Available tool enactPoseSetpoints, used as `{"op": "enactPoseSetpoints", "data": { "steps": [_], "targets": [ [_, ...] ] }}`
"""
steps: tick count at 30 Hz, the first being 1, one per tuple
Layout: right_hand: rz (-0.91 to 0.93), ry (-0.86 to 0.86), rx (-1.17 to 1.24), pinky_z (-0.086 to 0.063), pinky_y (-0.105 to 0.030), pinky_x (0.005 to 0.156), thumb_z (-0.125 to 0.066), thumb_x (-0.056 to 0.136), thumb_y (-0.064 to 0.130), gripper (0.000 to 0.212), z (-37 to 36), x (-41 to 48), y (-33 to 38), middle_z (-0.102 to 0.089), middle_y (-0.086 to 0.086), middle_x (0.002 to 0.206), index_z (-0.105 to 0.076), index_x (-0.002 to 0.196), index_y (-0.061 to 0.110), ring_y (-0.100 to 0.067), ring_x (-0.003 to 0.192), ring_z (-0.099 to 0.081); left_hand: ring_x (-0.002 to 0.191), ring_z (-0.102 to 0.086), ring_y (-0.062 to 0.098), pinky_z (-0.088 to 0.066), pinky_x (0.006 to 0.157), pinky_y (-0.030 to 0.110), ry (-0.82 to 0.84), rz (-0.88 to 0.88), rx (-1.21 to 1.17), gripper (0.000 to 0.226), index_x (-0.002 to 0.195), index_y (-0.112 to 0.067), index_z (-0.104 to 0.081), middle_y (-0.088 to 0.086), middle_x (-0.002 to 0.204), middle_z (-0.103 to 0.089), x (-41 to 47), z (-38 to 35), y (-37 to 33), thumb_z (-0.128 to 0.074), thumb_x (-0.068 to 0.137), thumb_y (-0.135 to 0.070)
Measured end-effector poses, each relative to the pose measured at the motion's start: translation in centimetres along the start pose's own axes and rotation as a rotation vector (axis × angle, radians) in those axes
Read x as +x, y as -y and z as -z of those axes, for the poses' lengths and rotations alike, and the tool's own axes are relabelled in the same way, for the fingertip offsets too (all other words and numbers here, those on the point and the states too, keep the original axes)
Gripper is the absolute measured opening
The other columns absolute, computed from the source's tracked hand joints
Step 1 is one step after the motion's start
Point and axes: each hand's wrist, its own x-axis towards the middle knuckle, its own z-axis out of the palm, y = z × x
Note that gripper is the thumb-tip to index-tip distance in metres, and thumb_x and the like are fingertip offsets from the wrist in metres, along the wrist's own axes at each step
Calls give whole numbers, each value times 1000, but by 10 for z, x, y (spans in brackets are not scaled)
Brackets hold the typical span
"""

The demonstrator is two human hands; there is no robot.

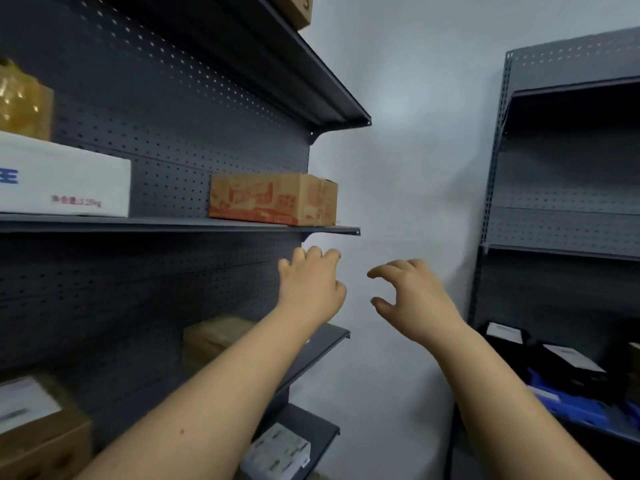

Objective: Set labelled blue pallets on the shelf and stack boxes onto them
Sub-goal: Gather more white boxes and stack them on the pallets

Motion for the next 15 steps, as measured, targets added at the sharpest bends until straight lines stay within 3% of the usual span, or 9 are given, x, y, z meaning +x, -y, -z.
{"op": "enactPoseSetpoints", "data": {
  "steps": [6,15],
  "targets": [
    [-50,20,-3,-36,-37,99,-58,89,32,42,-68,52,-76,-54,5,133,-52,131,30,-23,126,-37,117,-41,29,-33,90,43,8,18,87,45,134,-23,-44,4,125,-51,71,-83,-11,-48,90,-32],
    [119,9,70,-36,-38,99,-58,88,31,43,-148,170,-179,-53,2,133,-52,131,29,-24,125,-37,116,-42,30,-35,88,43,-19,147,171,48,136,-23,-42,5,124,-51,202,-172,-32,-49,90,-32]
  ]
}}
